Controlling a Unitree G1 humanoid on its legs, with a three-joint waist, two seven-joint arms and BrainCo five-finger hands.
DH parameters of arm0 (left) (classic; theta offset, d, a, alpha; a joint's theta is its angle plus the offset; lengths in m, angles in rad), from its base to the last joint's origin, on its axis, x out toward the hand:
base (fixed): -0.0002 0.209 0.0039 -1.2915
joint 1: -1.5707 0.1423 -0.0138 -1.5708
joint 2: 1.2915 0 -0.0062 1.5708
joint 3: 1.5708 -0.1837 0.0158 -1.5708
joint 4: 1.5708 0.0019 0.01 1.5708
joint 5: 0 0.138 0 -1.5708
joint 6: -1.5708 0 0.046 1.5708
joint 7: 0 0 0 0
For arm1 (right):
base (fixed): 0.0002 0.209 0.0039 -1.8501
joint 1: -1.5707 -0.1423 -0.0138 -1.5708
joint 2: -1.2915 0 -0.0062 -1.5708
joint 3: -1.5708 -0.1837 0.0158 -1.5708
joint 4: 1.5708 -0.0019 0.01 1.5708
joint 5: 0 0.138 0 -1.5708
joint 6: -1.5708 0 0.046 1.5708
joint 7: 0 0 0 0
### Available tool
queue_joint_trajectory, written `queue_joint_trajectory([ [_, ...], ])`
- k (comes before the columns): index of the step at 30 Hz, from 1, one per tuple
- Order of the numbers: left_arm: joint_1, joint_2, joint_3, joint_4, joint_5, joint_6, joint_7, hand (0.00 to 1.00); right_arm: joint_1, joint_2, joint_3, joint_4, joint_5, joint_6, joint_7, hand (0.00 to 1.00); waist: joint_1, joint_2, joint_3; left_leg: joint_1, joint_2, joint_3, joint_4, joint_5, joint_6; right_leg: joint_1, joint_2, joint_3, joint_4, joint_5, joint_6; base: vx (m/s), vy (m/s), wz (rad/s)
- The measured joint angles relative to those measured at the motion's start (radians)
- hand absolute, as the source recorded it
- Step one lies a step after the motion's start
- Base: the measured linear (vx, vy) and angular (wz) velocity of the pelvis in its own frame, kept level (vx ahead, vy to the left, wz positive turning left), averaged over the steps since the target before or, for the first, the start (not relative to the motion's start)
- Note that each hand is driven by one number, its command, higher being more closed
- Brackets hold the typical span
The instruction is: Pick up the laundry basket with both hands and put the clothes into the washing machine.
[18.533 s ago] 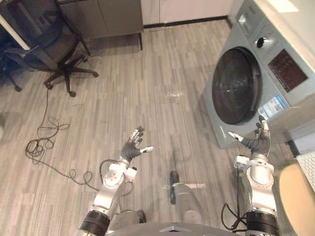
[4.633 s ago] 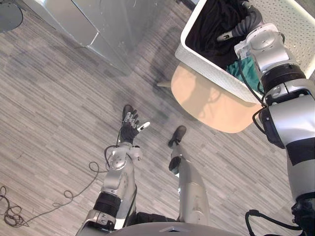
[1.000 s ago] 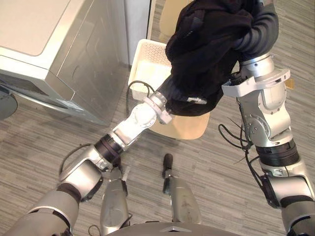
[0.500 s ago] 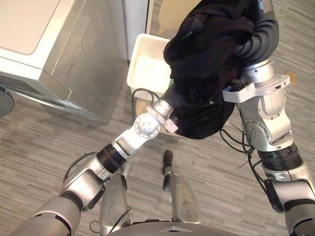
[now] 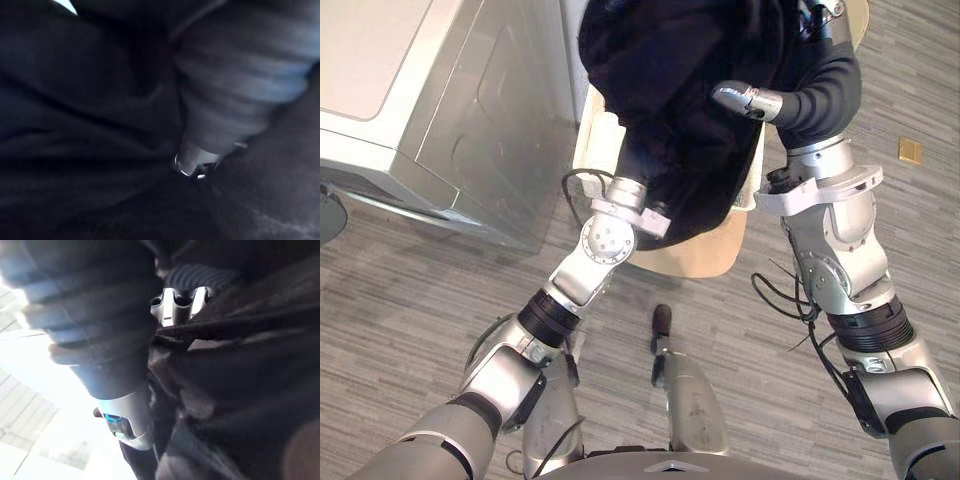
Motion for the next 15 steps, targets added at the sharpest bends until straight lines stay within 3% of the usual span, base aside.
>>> queue_joint_trajectory([
  [11,0.0,-0.002,0.064,-0.023,-0.002,0.001,0.016,1.0,0.115,-0.017,-0.023,0.012,0.025,0.024,0.0,0.0,0.001,0.0,-0.001,0.008,0.002,0.001,0.014,-0.007,0.001,0.017,0.0,-0.003,0.001,-0.002,0.002,0.0,0.0,0.0],
  [15,0.059,-0.002,0.137,-0.092,-0.028,0.001,0.011,1.0,0.23,0.071,-0.142,0.011,0.022,0.042,0.001,0.0,0.001,0.0,-0.006,0.076,0.002,0.007,0.015,-0.028,-0.004,0.079,-0.001,0.0,0.009,-0.021,0.006,0.03,-0.014,-0.02],
])
